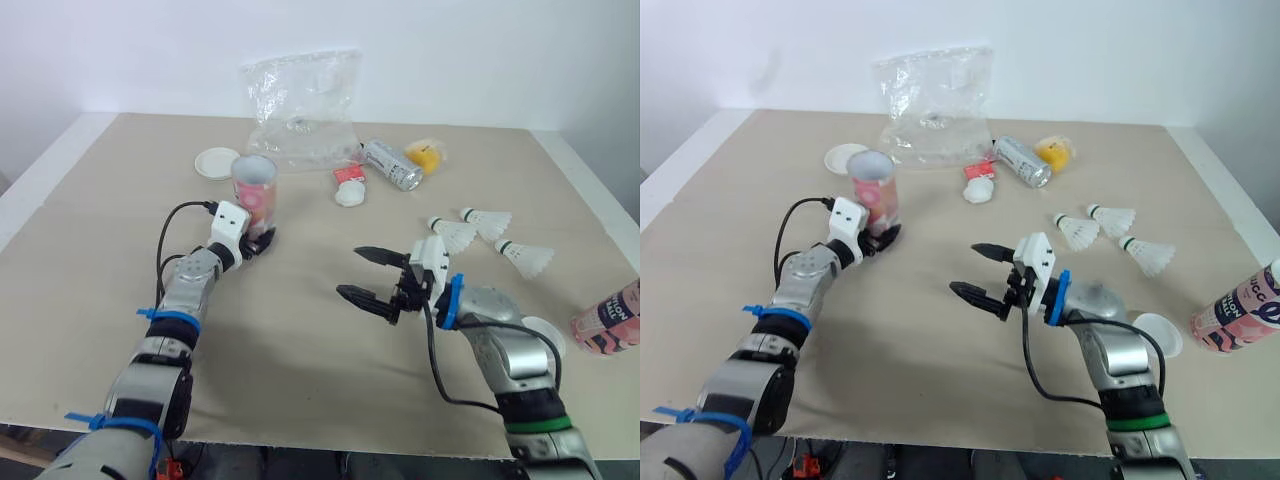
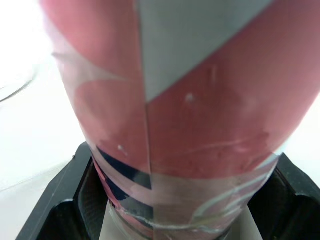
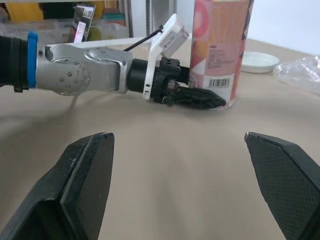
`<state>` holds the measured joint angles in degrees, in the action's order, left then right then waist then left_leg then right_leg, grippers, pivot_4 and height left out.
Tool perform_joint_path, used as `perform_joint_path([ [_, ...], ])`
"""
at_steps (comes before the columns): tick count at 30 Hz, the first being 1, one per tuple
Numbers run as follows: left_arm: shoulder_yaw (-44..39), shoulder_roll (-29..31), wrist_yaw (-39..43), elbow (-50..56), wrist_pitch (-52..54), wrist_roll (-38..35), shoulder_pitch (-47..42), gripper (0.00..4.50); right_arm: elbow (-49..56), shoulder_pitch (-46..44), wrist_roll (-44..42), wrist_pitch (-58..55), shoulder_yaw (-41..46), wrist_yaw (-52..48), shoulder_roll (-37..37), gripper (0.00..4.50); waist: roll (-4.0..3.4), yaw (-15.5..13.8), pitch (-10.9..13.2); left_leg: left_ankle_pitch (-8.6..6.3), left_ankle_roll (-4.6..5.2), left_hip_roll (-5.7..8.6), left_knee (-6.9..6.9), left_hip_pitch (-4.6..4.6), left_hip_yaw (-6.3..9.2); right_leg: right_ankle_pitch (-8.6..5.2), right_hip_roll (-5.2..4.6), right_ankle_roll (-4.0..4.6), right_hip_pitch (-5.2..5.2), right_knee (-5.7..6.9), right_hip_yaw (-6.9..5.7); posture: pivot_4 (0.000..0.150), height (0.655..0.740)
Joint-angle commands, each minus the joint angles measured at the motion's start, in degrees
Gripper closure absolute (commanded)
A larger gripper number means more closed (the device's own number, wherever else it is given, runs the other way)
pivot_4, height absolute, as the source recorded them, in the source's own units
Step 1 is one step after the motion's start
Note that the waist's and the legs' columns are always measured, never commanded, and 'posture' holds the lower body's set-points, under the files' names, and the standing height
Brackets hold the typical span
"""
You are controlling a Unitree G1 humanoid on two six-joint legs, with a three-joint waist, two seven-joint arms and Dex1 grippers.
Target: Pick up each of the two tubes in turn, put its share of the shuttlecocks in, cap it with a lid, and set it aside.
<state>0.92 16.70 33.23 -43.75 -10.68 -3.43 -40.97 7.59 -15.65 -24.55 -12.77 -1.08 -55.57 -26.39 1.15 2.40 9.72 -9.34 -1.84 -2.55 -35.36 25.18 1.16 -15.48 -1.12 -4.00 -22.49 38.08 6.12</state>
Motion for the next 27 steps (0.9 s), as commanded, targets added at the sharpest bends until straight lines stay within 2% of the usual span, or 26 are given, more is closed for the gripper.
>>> perform_joint_path([
  [1,4.87,4.14,10.39,16.64,2.99,-0.31,5.52,1.07,10.02,4.65,-3.04,-2.33,4.09,3.92,-1.15,0.00,0.00,0.02,0.00,0.00,0.00,-0.01,0.00,0.00,0.01,0.01,0.00,0.01,0.01,0.00,0.00,0.150,0.7400],
  [3,7.38,7.16,16.68,24.49,7.64,-1.66,8.36,1.07,13.84,7.43,-3.86,-3.44,5.29,5.33,-1.89,0.00,0.00,0.05,0.00,0.00,0.00,-0.03,-0.01,-0.03,-0.01,0.01,0.01,0.06,0.01,0.02,0.00,0.150,0.7400],
  [7,11.80,11.90,26.12,32.39,13.47,-2.28,9.38,1.07,18.02,10.43,-5.79,-4.43,6.84,5.42,-3.64,0.00,0.00,0.10,0.00,0.04,0.03,-0.06,-0.05,-0.11,-0.03,-0.11,0.02,-0.13,0.04,0.03,0.00,0.150,0.7400],
  [13,18.86,14.75,37.59,37.29,20.55,-1.80,4.59,1.07,20.96,14.20,-7.58,-3.01,8.30,2.70,-7.10,0.00,0.00,0.13,0.00,0.14,0.14,-0.06,-0.15,-0.10,-0.06,-0.18,0.01,0.06,0.07,0.03,0.05,0.150,0.7400],
  [20,22.76,14.62,44.12,37.52,26.26,-1.93,-0.40,1.07,20.86,15.66,-8.36,-1.89,8.81,1.36,-8.53,0.00,0.00,0.20,0.00,0.12,0.16,-0.08,-0.13,-0.06,-0.02,-0.15,0.08,-0.14,0.04,0.03,0.07,0.150,0.7400],
  [27,23.42,14.40,44.18,39.01,31.00,-1.60,-0.28,1.07,20.56,17.00,-9.32,-1.78,10.68,3.39,-7.68,0.00,0.00,0.18,0.00,0.11,0.16,-0.08,-0.10,-0.05,0.02,-0.21,0.11,-0.15,0.04,0.03,0.04,0.150,0.7400],
])
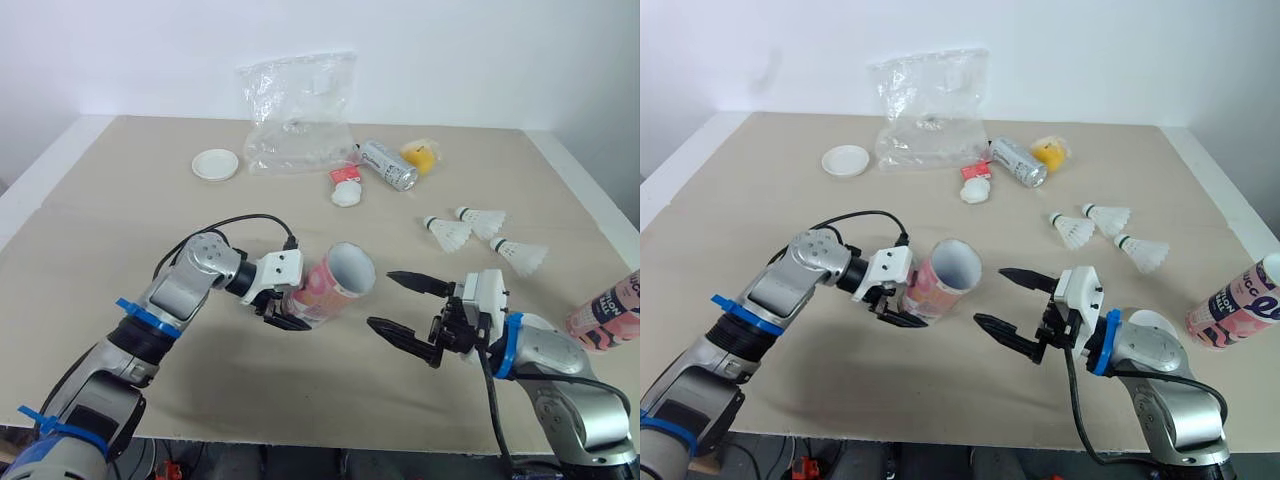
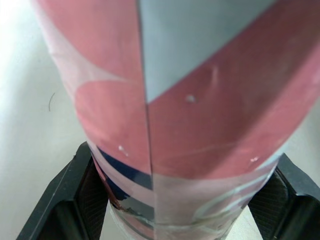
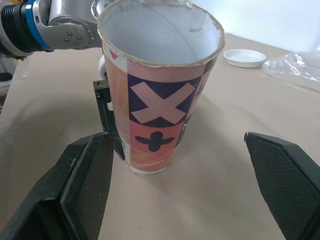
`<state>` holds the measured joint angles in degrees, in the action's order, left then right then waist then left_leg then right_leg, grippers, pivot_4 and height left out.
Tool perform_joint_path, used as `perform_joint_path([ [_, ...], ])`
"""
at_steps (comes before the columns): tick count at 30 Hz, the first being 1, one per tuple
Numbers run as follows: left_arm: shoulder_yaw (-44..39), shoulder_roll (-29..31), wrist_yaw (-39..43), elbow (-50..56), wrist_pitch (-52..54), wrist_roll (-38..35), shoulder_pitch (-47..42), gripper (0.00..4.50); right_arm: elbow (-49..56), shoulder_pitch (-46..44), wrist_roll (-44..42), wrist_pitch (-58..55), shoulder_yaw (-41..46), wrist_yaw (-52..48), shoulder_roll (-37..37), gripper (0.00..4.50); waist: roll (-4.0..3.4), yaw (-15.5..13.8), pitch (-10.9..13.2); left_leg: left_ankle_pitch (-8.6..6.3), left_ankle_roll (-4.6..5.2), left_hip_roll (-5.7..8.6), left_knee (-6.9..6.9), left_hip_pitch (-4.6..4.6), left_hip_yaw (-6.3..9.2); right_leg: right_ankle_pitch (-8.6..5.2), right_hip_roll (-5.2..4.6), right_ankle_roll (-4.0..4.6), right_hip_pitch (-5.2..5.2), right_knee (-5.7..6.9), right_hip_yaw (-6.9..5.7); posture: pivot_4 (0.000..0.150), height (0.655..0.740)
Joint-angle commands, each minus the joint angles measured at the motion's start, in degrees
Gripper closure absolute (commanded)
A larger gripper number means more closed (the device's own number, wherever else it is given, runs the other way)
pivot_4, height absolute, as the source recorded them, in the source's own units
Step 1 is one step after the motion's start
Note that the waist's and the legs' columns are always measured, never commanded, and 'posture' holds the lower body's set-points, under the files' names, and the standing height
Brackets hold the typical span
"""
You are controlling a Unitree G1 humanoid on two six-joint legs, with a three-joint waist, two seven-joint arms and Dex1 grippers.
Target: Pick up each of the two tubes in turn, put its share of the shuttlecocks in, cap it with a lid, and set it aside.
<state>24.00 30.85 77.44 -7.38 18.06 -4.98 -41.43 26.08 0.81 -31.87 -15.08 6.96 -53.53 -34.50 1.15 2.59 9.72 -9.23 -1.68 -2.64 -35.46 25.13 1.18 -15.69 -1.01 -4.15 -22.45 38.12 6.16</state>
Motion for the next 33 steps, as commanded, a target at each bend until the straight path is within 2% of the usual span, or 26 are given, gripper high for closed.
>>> perform_joint_path([
  [1,0.42,0.26,0.01,3.55,3.15,-0.30,0.44,1.07,1.98,0.84,-2.64,0.25,3.34,2.15,0.80,0.00,0.00,-0.01,0.00,0.00,0.00,0.00,0.00,0.00,0.00,0.00,0.00,0.00,0.00,0.00,0.00,0.150,0.7400],
  [8,0.92,0.36,-0.29,6.33,5.05,0.00,1.02,1.07,0.11,2.33,-3.18,-2.08,6.73,9.05,2.31,0.00,0.00,-0.03,0.00,0.00,0.00,0.00,-0.02,0.00,0.02,0.01,0.00,0.01,0.01,0.01,0.01,0.150,0.7400],
  [11,0.93,0.24,-0.69,6.65,5.46,0.05,0.86,1.07,-3.69,-0.56,-2.32,-8.19,8.70,18.28,3.54,0.00,0.01,0.00,0.00,0.00,0.00,0.01,-0.03,-0.01,0.00,0.02,-0.01,0.01,0.02,0.02,0.02,0.150,0.7400],
  [16,1.14,0.10,-1.29,7.09,5.82,0.27,0.60,1.07,-10.27,-8.90,1.72,-10.60,9.79,29.04,5.73,0.00,-0.03,-0.02,0.01,0.04,0.05,0.01,-0.09,-0.01,-0.04,0.12,-0.02,0.07,-0.01,0.02,0.06,0.150,0.7400],
  [23,0.71,0.42,-2.09,9.74,8.56,-0.45,1.03,1.07,-20.89,-17.19,7.90,-9.37,7.83,32.19,5.95,0.00,-0.04,0.01,0.00,0.04,0.06,0.02,-0.03,0.02,-0.04,0.11,0.00,0.04,-0.02,0.03,0.08,0.150,0.7400],
  [33,0.46,1.42,-2.73,12.90,12.85,-1.37,1.60,1.07,-36.41,-26.14,10.66,-7.34,7.82,32.23,6.83,0.00,-0.10,0.07,0.04,0.03,0.07,0.02,0.01,0.02,-0.05,0.10,0.01,0.06,-0.05,0.04,0.10,0.150,0.7400],
])
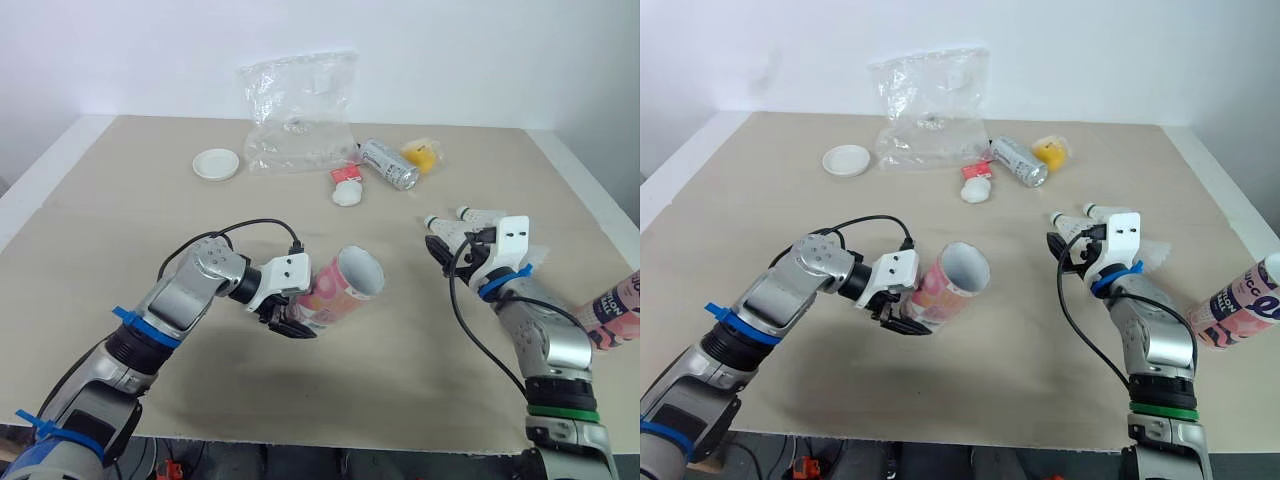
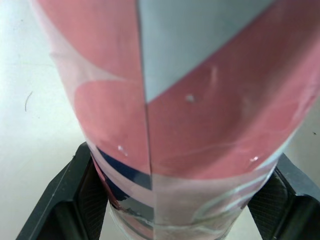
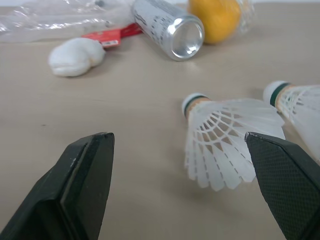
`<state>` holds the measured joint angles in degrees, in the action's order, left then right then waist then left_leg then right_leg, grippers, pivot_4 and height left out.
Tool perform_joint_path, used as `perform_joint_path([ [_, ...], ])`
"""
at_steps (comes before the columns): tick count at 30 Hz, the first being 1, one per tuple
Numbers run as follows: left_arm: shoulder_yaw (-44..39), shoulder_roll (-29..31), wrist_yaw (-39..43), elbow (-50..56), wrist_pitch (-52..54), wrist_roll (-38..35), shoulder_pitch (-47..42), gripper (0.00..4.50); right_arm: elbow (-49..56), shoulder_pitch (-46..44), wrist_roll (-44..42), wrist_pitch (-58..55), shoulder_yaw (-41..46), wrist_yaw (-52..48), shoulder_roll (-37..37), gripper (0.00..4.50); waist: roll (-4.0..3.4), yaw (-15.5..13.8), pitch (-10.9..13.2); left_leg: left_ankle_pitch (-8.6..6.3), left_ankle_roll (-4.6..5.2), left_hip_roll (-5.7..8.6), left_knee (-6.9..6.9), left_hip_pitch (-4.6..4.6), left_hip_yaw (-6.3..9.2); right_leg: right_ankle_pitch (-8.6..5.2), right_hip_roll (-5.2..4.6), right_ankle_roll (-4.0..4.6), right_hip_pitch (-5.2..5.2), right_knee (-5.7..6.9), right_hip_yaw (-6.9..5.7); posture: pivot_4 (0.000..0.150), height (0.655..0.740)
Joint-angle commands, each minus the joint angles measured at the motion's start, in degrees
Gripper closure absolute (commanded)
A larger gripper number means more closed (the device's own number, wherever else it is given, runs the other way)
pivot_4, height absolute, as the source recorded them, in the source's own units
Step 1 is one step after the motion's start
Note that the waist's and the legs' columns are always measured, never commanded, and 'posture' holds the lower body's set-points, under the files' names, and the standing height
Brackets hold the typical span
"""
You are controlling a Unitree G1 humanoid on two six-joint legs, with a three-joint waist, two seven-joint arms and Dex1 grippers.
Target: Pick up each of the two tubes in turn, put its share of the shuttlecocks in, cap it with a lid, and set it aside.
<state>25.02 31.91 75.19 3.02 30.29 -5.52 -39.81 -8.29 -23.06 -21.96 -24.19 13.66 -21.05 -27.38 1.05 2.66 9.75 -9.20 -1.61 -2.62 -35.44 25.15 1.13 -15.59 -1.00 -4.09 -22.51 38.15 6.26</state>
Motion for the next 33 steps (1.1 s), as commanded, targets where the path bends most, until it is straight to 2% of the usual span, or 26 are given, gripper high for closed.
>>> perform_joint_path([
  [1,-0.57,0.37,-0.62,2.61,0.74,-0.88,0.00,1.07,-2.92,-2.67,0.93,2.06,1.07,-0.38,-0.34,0.00,0.00,0.01,0.00,0.00,0.00,0.00,0.00,0.00,0.00,0.00,0.00,0.00,0.00,0.00,0.00,0.150,0.7400],
  [20,-0.42,-0.76,-2.81,1.78,0.86,-1.53,0.03,1.07,-20.32,-14.90,6.57,7.08,-3.04,-3.35,1.60,0.00,-0.11,0.11,0.07,0.00,0.00,0.00,0.00,-0.01,-0.01,0.02,0.01,0.00,-0.01,0.01,0.02,0.150,0.7400],
  [22,-0.34,-0.77,-2.99,1.73,0.90,-1.53,0.04,1.09,-22.03,-15.68,7.25,8.29,-3.07,-3.30,1.45,0.54,-0.11,0.12,0.07,0.00,0.00,0.00,0.00,-0.01,-0.01,0.02,0.01,0.00,-0.01,0.01,0.02,0.150,0.7400],
  [25,-0.26,-0.81,-3.18,1.73,1.05,-1.60,0.05,1.09,-24.35,-16.79,7.75,9.44,-2.91,-3.44,1.09,1.63,-0.13,0.11,0.08,0.00,0.00,0.01,0.00,-0.01,-0.02,0.03,0.00,0.01,-0.01,0.01,0.02,0.150,0.7400],
  [26,-0.24,-0.81,-3.21,1.72,1.06,-1.61,0.08,1.09,-24.83,-17.03,7.82,9.65,-2.80,-3.58,1.04,2.19,-0.15,0.12,0.09,0.00,0.00,0.01,0.00,0.00,-0.02,0.03,0.00,0.02,-0.01,0.01,0.03,0.150,0.7400],
  [27,-0.23,-0.77,-3.21,1.72,1.12,-1.64,0.14,1.09,-25.22,-17.22,7.91,9.87,-2.70,-3.67,0.97,2.38,-0.16,0.12,0.10,0.00,0.00,0.01,0.00,-0.01,-0.02,0.04,0.00,0.03,-0.01,0.01,0.03,0.150,0.7400],
  [29,-0.18,-0.75,-3.28,1.56,1.07,-1.65,0.19,1.09,-25.80,-17.43,8.23,10.46,-2.78,-4.05,0.75,3.24,-0.16,0.12,0.10,0.00,0.00,0.00,0.00,-0.01,-0.02,0.10,0.01,0.14,-0.02,0.02,0.03,0.150,0.7400],
  [31,-0.05,-0.77,-3.29,0.82,0.62,-1.50,0.19,1.09,-24.72,-17.09,8.05,10.45,-2.82,-4.93,0.45,4.29,-0.16,0.13,0.10,0.00,0.00,0.00,0.00,-0.01,-0.01,0.16,0.01,0.24,-0.02,0.02,0.03,0.150,0.7400],
  [33,0.01,-0.84,-3.24,0.19,0.34,-1.44,0.09,1.09,-22.48,-16.38,7.65,10.30,-2.96,-6.16,0.23,4.43,-0.17,0.13,0.11,0.00,0.00,0.00,0.00,-0.01,-0.02,0.17,0.01,0.24,-0.01,0.01,0.03,0.150,0.7400],
])
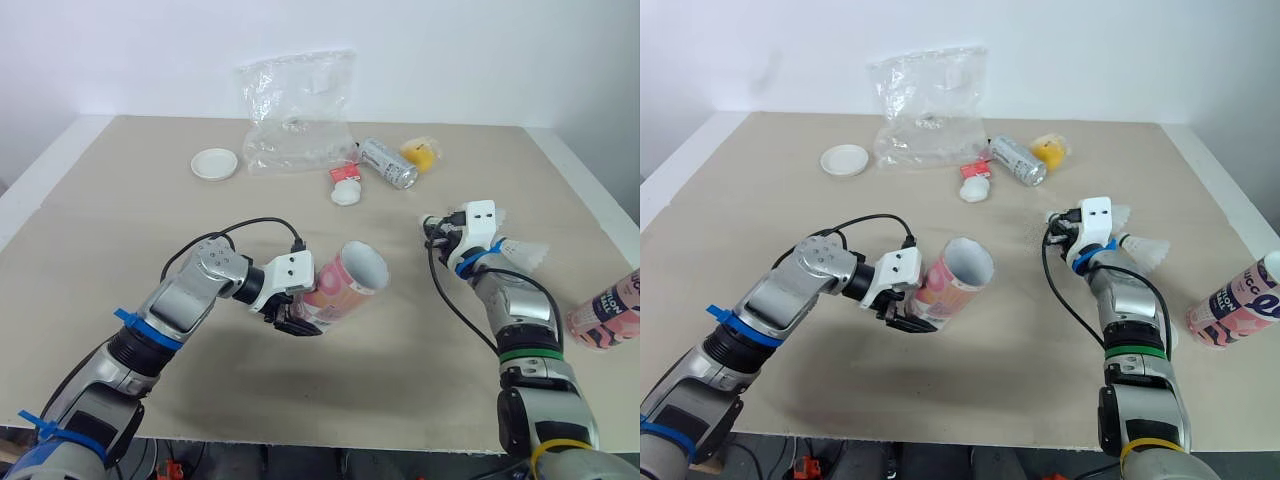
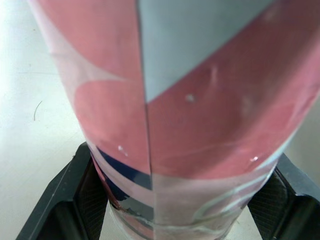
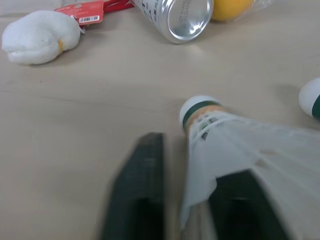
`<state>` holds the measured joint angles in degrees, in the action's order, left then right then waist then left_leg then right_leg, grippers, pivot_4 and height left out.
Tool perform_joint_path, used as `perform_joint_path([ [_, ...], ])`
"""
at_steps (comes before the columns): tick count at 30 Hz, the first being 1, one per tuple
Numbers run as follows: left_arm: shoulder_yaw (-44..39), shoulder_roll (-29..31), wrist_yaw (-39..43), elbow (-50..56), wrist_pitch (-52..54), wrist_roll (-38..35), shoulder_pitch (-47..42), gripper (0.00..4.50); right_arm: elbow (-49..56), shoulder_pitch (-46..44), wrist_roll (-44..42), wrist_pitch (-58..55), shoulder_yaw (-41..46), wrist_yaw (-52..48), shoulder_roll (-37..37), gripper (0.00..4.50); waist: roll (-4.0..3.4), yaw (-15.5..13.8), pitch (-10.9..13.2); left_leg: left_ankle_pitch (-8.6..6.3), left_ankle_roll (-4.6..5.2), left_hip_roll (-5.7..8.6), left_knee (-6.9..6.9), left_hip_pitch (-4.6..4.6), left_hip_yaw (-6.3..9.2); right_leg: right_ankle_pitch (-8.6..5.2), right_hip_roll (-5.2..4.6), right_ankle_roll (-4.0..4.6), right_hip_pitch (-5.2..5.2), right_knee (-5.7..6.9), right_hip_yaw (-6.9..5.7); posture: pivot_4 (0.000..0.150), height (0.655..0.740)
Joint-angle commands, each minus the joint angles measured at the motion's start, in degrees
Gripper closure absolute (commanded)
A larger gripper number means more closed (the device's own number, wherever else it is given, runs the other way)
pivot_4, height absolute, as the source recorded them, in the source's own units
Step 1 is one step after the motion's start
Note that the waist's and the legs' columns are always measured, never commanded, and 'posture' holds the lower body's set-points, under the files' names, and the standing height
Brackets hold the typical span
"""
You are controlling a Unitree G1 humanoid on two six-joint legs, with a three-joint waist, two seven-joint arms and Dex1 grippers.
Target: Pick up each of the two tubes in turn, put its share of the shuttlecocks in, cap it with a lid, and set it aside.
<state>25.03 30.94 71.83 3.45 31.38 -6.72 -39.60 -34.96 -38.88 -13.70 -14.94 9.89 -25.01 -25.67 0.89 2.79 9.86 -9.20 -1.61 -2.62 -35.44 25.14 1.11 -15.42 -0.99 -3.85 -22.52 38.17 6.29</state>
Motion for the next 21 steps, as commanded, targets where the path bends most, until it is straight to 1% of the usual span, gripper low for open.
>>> perform_joint_path([
  [1,-0.01,0.09,0.17,-0.47,-0.82,-0.26,-0.19,1.09,5.48,-0.15,-0.73,0.78,0.76,-2.54,-1.61,4.43,-0.02,0.00,0.01,0.00,0.00,0.00,0.00,0.01,0.00,0.00,0.00,0.00,0.00,0.00,0.00,0.150,0.7400],
  [4,0.04,0.07,0.27,-1.04,-1.14,-0.16,-0.31,1.09,11.06,1.77,-0.92,-0.66,0.47,-4.16,-2.46,4.43,-0.03,-0.01,0.01,0.00,0.00,0.00,0.01,0.01,0.01,0.00,0.00,0.00,-0.01,0.00,0.00,0.150,0.7400],
  [8,-0.20,-0.37,0.48,-2.61,-1.26,-0.45,-0.68,1.09,27.88,6.67,-1.80,-1.02,-1.74,-12.20,-7.74,4.43,-0.06,-0.08,0.03,0.00,0.00,0.02,0.01,0.05,0.01,-0.02,-0.01,-0.03,-0.03,0.00,0.00,0.150,0.7400],
  [11,-0.53,-0.80,0.93,-3.31,-0.59,-1.37,-0.84,1.09,37.82,9.50,-2.43,1.63,-2.75,-19.66,-13.28,4.43,-0.08,-0.08,0.04,-0.01,0.00,0.03,0.00,0.04,0.00,-0.08,-0.01,-0.14,-0.03,0.00,0.00,0.150,0.7400],
  [12,-0.44,-0.83,1.09,-3.80,-0.60,-1.38,-1.00,1.09,42.06,10.40,-3.55,3.32,-2.72,-24.39,-16.50,4.43,-0.06,-0.08,0.03,-0.01,-0.01,0.02,-0.01,0.04,0.02,-0.19,0.00,-0.32,-0.02,0.00,-0.01,0.150,0.7400],
  [14,-0.19,-0.77,1.34,-4.66,-0.91,-1.20,-1.26,1.09,48.34,11.46,-6.42,5.43,-2.40,-32.30,-21.40,4.43,-0.13,-0.22,0.07,-0.01,-0.01,-0.01,-0.02,-0.02,0.03,-0.20,0.02,-0.33,0.04,-0.01,-0.03,0.150,0.7400],
  [17,-0.01,-0.75,1.50,-5.70,-1.56,-0.86,-1.59,1.09,53.17,12.06,-8.89,7.76,-2.71,-39.55,-26.04,4.43,-0.12,-0.16,0.06,-0.01,-0.01,-0.01,-0.05,-0.02,0.05,-0.23,0.03,-0.37,0.08,-0.02,-0.02,0.150,0.7400],
  [21,0.34,-0.49,1.65,-6.67,-2.82,-0.10,-1.96,1.09,56.45,11.47,-10.32,9.80,-3.52,-45.14,-29.33,4.43,-0.11,-0.15,0.06,0.00,-0.01,-0.01,-0.11,-0.05,0.04,-0.19,0.02,-0.35,0.10,-0.01,-0.01,0.150,0.7400],
])
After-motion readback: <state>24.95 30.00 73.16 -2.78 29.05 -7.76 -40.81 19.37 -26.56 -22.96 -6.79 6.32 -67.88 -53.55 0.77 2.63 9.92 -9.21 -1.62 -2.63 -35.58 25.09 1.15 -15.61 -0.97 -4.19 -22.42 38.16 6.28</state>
